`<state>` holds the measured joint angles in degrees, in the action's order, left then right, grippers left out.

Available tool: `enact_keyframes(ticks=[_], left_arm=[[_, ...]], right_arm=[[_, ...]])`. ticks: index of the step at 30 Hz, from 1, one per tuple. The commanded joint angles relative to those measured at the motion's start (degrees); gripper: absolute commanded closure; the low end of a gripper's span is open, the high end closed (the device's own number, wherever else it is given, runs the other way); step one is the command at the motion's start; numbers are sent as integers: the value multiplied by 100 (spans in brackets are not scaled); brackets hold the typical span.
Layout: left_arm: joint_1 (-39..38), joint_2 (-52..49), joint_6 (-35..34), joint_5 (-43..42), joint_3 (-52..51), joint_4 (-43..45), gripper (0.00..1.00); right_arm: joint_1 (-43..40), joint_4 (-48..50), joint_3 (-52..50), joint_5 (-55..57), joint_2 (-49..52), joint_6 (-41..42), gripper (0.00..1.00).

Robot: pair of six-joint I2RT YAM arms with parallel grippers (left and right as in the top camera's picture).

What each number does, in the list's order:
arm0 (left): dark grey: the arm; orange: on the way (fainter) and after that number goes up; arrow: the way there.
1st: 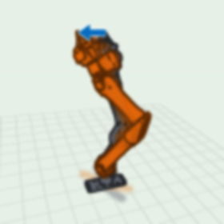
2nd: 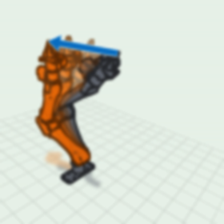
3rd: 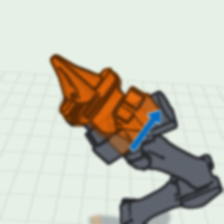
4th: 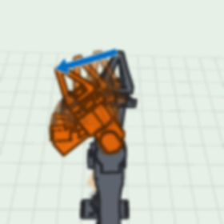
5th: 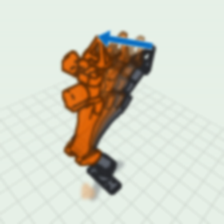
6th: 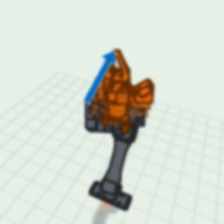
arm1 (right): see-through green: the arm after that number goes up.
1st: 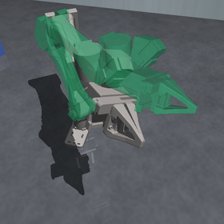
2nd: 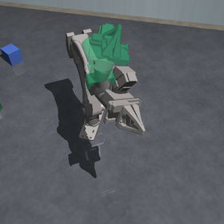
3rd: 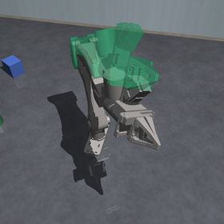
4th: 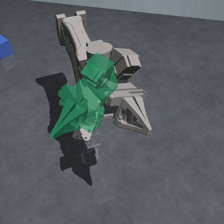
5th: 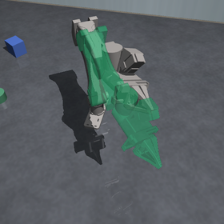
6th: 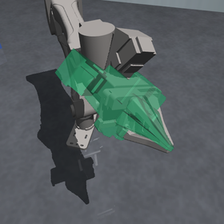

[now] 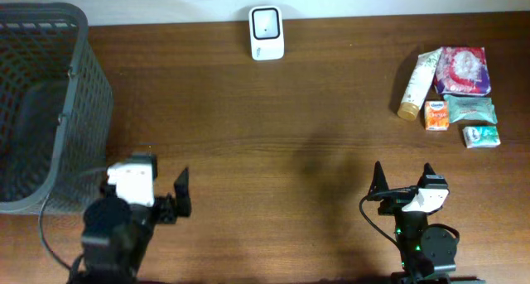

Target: Scan the item barcode

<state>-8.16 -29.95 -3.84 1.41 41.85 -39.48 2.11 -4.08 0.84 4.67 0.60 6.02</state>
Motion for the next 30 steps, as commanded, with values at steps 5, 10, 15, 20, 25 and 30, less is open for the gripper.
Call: enact_keyframes(ticks=[5, 10, 15, 20, 25, 30], left_arm=[[9, 717, 111, 509, -1897, 1744, 1], [173, 1613, 111, 509, -3191, 3226, 1], [564, 2227, 109, 505, -3838, 3832, 1], [664, 2771, 109, 509, -4135, 4009, 1], [739, 2968, 111, 435, -4135, 3510, 1], [739, 2968, 101, 289, -4133, 3491, 1]], right_arm=[[-31, -20, -52, 9, -39, -2, 1], [-31, -20, -52, 9, -39, -2, 1], [-31, -20, -52, 9, -39, -2, 1], [-31, -20, -52, 9, -39, -2, 1], [-31, -20, -52, 9, -39, -2, 1], [-31, -20, -52, 9, -39, -2, 1]])
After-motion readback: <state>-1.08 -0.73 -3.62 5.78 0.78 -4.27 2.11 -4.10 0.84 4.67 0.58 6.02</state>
